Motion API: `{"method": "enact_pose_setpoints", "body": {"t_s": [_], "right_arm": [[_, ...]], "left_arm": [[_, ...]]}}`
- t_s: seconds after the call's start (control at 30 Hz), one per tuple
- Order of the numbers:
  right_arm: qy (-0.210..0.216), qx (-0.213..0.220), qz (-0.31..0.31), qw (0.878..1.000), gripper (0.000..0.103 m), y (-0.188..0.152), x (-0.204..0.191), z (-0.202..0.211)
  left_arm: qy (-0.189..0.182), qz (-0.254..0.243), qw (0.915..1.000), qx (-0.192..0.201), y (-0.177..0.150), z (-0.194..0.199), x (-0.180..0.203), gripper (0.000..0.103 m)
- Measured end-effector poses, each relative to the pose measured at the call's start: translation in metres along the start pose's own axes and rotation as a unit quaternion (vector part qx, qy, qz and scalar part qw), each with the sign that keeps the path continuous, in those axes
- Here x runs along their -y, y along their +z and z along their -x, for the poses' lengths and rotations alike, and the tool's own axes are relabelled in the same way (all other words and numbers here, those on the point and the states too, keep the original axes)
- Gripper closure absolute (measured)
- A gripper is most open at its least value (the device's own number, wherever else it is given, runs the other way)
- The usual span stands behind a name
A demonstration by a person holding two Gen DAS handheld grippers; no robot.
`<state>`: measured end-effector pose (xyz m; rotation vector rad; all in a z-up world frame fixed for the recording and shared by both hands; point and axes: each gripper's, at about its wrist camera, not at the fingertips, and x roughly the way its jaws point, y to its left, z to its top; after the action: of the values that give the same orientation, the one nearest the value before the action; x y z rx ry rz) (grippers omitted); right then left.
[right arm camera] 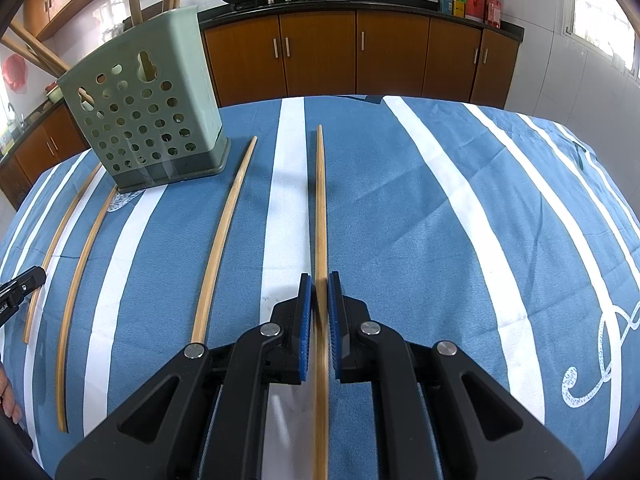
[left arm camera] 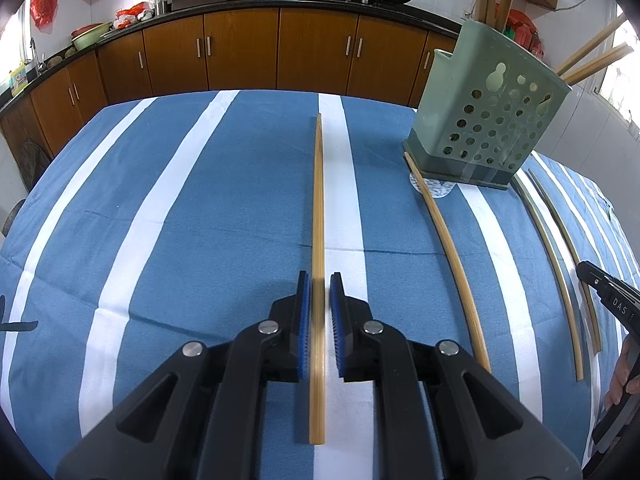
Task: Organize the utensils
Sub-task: 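Close the right tool on a chopstick while the left tool grasps another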
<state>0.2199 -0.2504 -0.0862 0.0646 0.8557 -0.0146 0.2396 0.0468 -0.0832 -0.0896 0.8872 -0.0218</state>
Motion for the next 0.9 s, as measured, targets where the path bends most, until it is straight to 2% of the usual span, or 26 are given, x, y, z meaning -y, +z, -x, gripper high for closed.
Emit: {"method": "enact_pose_setpoints", "body": {"t_s": [0.2, 0.9], "right_arm": [[0.0, 0.0, 0.0, 1.0, 0.093, -0.0001, -0.0001, -0.0001], [-0.001, 0.0, 0.0, 1.0, 0.093, -0.0002, -0.0003, 0.0]], "left_arm": [[0.001, -0.006, 1.0, 0.0, -0.0003, 0.0, 0.0028, 0.087], [0.001, -0.006, 1.0, 0.0, -0.0003, -0.0004, 0.0037, 0.087]]}}
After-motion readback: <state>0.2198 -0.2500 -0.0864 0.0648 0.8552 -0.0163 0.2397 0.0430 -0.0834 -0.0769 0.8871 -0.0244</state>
